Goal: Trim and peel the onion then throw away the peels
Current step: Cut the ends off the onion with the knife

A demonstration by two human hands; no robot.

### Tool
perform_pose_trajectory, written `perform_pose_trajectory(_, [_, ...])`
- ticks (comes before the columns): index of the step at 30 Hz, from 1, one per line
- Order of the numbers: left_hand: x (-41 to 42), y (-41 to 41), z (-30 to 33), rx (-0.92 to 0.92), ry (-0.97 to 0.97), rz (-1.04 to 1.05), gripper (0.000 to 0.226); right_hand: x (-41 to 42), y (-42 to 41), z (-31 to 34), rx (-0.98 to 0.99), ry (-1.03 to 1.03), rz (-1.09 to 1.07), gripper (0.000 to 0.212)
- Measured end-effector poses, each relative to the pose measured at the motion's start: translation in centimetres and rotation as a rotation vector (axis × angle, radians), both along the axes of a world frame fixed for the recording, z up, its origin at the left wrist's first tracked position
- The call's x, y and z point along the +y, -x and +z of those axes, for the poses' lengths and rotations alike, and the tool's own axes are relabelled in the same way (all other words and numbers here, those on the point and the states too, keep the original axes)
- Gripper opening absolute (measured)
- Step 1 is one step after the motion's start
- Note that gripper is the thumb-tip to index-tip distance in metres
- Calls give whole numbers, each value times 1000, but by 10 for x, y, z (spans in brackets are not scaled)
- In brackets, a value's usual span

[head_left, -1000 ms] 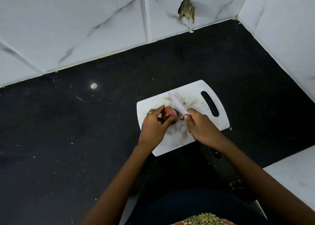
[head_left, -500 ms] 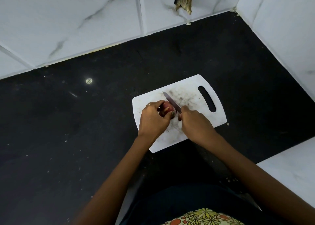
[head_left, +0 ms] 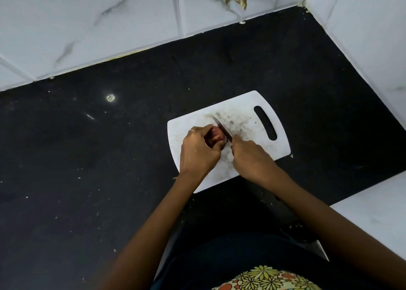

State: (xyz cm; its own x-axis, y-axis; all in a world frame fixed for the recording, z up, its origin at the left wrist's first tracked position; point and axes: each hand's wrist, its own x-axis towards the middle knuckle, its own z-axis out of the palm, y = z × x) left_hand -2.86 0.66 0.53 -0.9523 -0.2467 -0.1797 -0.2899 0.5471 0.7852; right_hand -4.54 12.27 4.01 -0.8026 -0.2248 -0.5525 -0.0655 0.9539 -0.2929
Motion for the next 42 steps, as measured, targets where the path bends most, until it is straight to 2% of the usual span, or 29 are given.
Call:
perform_pose_trajectory(5, [-2, 1, -4, 5, 21, -20, 43, -8, 7, -1, -14, 14, -5, 22])
perform_pose_trajectory(12, [2, 2, 0, 2, 54, -31, 30, 0, 3, -1, -69, -14, -13, 34])
perform_pose_trajectory(20, [5, 7, 1, 32, 57, -47, 23, -8, 13, -7, -66, 15, -56, 29])
perform_pose_trajectory(25, [5, 4, -2, 12, 43, -43, 41, 7, -4, -3, -98, 19, -42, 30])
perform_pose_trajectory(32, [7, -2, -6, 30, 42, -50, 54, -6, -6, -26, -75, 66, -162, 28])
perform_pose_trajectory(42, [-8, -13, -19, 12, -40, 29, 47, 6, -39, -32, -85, -4, -105, 29])
